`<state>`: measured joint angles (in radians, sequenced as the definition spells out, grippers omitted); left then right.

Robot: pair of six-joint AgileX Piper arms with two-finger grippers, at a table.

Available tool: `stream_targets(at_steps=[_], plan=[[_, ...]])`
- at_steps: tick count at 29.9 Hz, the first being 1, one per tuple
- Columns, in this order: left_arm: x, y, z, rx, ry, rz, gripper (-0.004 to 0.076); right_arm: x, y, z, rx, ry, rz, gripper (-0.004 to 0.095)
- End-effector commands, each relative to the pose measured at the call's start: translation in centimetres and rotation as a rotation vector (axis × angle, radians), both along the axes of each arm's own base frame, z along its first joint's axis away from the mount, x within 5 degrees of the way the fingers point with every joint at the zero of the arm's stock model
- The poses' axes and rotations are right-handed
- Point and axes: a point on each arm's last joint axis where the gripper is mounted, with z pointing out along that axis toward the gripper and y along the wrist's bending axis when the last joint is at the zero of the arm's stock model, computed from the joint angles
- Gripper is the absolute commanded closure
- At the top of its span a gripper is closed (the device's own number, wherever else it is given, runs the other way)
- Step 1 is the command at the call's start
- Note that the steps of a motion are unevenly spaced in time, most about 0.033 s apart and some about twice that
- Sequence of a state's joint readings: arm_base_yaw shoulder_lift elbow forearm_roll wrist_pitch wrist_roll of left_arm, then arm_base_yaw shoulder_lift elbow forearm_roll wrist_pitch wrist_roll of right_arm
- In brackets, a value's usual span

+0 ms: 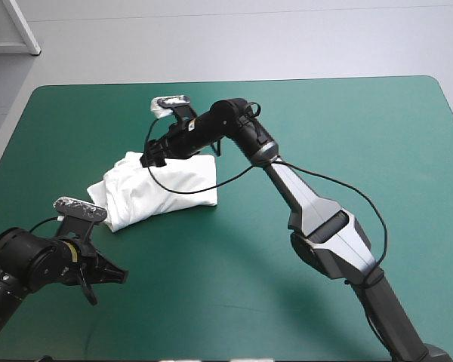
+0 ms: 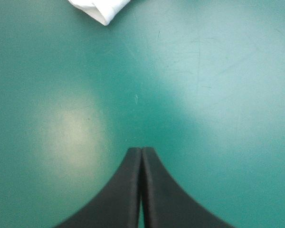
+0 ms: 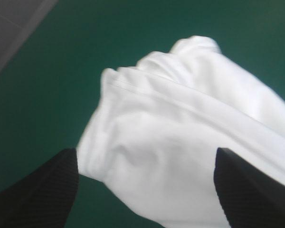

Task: Fold the cloth

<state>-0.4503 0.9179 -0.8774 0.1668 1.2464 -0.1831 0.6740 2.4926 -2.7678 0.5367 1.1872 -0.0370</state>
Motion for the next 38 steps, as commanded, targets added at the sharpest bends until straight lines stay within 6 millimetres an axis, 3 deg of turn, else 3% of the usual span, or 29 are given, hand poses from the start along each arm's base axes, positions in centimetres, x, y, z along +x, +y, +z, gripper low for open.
stream_targets(at_steps=[1,4,8,16,23,27,33,38], plan=[[-0.3,0.3,0.7,0.017,-0.007,0.014,0.0734,0.1,-4.6,6.3,-0.014,-0.09,-0.166,0.0186],[-0.3,0.3,0.7,0.017,-0.012,0.009,0.0734,0.9,-6.1,6.7,-0.019,-0.091,-0.232,0.0186],[-0.2,0.4,0.7,0.032,-0.018,0.004,0.0734,2.0,-7.0,5.3,-0.056,-0.01,-0.311,0.0187],[-0.3,0.5,0.7,0.036,-0.01,0.006,0.0734,2.0,-5.9,-1.1,-0.193,0.21,-0.282,0.0215],[-0.4,0.5,0.8,0.035,-0.013,0.006,0.0734,0.7,-4.0,-4.0,-0.258,0.262,-0.215,0.0261],[-0.4,0.5,0.8,0.035,-0.013,0.006,0.0734,0.2,-3.1,-4.6,-0.274,0.253,-0.184,0.0418],[-0.3,0.5,0.8,0.036,-0.014,0.006,0.0734,-0.1,-3.3,-3.7,-0.285,0.205,-0.17,0.0928],[-0.3,0.5,0.8,0.036,-0.014,0.006,0.0734,0.5,-5.0,-1.8,-0.356,0.083,-0.229,0.0926]])
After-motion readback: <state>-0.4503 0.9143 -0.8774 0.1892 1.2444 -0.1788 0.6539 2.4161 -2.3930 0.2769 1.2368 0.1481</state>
